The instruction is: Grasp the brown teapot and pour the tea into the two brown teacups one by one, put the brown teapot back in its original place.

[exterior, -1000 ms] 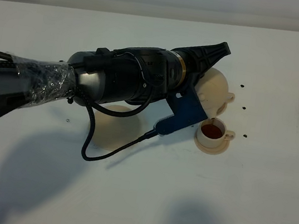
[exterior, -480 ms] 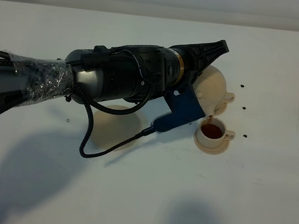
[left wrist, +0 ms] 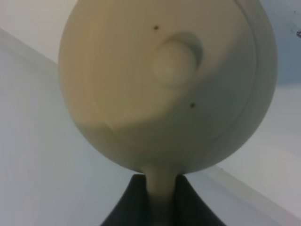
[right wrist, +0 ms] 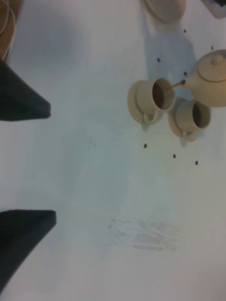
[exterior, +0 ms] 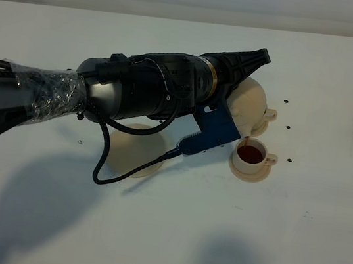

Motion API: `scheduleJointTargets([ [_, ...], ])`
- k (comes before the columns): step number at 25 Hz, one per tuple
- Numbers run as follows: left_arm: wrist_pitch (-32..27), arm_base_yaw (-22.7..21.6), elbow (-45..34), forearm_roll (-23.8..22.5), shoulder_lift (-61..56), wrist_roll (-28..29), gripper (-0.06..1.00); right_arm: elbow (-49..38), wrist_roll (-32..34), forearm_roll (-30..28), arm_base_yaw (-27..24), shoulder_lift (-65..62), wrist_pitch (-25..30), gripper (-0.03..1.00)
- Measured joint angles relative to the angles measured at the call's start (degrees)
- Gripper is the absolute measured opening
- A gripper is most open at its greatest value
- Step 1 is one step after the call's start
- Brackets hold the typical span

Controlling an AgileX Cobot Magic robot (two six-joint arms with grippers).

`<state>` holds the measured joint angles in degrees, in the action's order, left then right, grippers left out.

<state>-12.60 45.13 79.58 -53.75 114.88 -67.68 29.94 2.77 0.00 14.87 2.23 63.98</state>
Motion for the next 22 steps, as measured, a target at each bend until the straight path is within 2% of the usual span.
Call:
scheduleJointTargets([
  [13,0.1,0.0,0.0,0.4,0.0,-0.1,0.08,0.0,0.0,0.0,0.0,0.0,0.0,0.44],
  [22,-2.4,0.0,0.0,3.4,0.0,4.2,0.08,0.0,0.0,0.0,0.0,0.0,0.0,0.44],
])
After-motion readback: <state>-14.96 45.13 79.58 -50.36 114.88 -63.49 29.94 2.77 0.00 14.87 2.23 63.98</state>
